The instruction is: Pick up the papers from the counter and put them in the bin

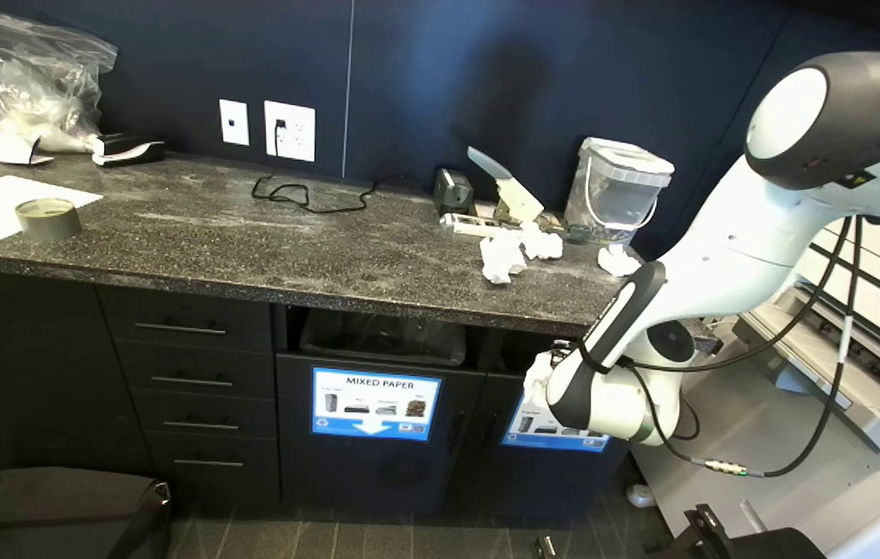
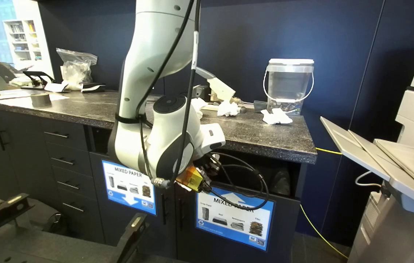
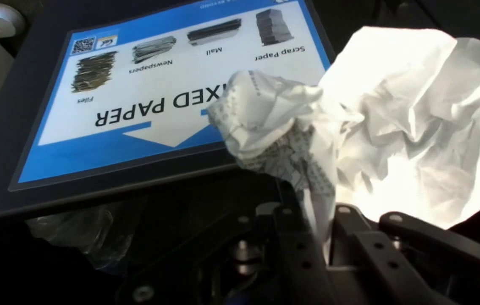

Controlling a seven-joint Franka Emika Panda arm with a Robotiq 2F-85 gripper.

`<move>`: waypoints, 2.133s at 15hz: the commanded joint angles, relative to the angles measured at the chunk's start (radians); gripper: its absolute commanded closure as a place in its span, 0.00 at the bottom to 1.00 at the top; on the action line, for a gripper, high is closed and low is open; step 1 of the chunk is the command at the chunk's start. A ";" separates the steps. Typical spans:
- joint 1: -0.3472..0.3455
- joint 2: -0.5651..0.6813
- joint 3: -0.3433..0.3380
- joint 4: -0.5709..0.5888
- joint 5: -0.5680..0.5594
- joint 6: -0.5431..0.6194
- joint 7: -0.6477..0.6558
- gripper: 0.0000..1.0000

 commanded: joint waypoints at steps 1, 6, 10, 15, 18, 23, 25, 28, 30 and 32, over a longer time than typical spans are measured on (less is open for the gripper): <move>0.027 0.116 -0.023 0.154 0.021 0.073 0.075 0.88; 0.045 0.235 -0.034 0.329 0.076 0.090 0.105 0.88; 0.064 0.319 -0.041 0.436 0.174 0.129 0.122 0.88; 0.062 0.407 -0.031 0.576 0.173 0.120 0.138 0.88; 0.051 0.437 -0.025 0.637 0.148 0.126 0.151 0.88; 0.053 0.467 -0.027 0.706 0.155 0.134 0.145 0.88; 0.054 0.478 -0.027 0.728 0.155 0.136 0.143 0.88; 0.052 0.487 -0.023 0.743 0.161 0.126 0.142 0.64; 0.052 0.489 -0.025 0.744 0.148 0.122 0.139 0.63; 0.052 0.483 -0.027 0.742 0.141 0.116 0.136 0.48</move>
